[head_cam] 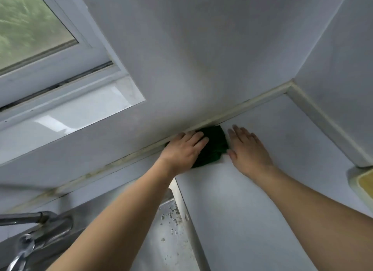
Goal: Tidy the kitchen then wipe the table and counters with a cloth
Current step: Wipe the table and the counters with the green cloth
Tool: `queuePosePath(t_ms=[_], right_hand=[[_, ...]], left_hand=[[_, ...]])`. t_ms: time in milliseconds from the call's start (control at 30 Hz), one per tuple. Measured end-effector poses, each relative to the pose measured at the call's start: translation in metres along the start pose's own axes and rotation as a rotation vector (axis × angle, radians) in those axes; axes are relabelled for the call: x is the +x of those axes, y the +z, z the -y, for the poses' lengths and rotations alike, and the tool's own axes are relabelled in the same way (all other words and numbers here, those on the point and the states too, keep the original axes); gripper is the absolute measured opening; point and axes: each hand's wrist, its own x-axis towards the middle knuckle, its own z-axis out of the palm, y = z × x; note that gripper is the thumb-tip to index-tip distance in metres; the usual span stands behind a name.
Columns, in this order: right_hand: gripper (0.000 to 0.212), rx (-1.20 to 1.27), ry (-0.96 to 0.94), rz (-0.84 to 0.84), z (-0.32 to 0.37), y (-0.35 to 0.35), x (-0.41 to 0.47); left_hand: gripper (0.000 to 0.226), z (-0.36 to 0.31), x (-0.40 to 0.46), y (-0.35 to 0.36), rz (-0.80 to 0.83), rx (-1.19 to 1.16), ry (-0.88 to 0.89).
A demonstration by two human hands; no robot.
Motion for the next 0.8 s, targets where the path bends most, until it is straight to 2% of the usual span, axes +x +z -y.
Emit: queuePosePath(t_ms=[100, 167, 233, 333, 467, 567, 800], right_hand=[[0.064, 0.072, 0.186, -0.085, -0.011, 0.004, -0.016], [0.065, 0.088, 0.297, -0.111, -0.022, 0.012, -0.027], [0.066, 0.093, 0.4, -0.13, -0.032, 0.02, -0.034], [0.064, 0.082, 0.499, -0.121, -0.046, 0.032, -0.038], [0.061, 0.032, 0.497, -0.14, -0.054, 0.036, -0.032], [0.062, -0.005, 0.476, -0.088, -0.06, 0.036, -0.03], [0.069, 0.036, 0.425, -0.081, -0.067, 0.023, -0.033]], left_hand=[[0.054, 0.004, 0.011, 0.014, 0.022, -0.01, 0.161], [0.056, 0.007, 0.019, 0.024, 0.084, -0.007, 0.209], [0.057, 0.01, 0.021, 0.033, 0.138, -0.025, 0.215], [0.059, 0.006, 0.027, 0.045, 0.125, -0.089, 0.181], [0.058, 0.0, 0.037, 0.052, 0.054, -0.103, 0.144], [0.06, -0.008, 0.048, 0.048, 0.042, -0.107, 0.151], [0.066, -0.035, 0.082, 0.036, 0.029, -0.075, 0.117]])
